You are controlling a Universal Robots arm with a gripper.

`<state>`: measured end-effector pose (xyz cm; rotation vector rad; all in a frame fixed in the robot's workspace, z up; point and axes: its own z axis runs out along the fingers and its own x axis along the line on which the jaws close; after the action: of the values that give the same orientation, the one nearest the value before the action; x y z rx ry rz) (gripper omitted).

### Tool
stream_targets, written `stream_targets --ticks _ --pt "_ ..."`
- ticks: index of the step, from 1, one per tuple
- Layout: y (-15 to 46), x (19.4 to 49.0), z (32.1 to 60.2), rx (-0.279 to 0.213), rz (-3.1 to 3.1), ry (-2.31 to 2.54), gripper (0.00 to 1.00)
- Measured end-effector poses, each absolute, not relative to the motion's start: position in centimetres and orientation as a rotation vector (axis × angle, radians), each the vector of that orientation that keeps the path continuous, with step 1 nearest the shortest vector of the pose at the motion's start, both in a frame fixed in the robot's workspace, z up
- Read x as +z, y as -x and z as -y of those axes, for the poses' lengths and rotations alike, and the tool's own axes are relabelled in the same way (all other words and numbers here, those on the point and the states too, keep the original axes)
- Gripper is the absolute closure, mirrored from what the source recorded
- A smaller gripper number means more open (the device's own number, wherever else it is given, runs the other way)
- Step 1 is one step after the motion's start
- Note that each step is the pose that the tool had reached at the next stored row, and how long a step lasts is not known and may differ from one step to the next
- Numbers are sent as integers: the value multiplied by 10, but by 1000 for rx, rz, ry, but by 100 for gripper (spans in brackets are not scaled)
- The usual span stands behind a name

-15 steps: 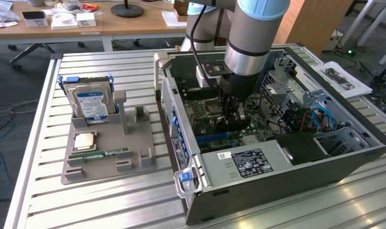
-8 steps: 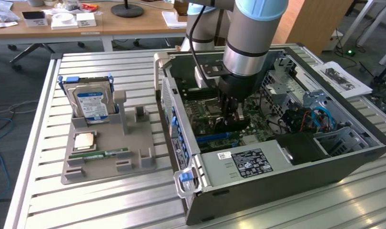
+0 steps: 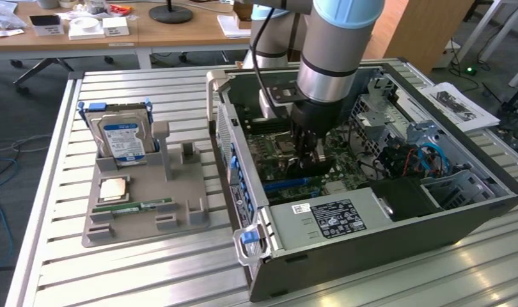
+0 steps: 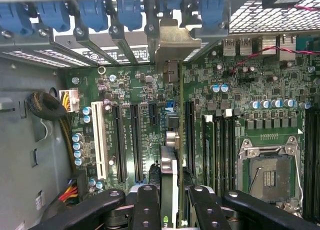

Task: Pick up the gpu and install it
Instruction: 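Insert the gpu into the slot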

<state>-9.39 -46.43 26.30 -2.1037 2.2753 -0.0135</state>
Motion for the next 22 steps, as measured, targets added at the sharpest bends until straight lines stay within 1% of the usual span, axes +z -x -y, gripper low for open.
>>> stream_targets --ticks 22 --pt "97 259 464 -14 -2275 2104 73"
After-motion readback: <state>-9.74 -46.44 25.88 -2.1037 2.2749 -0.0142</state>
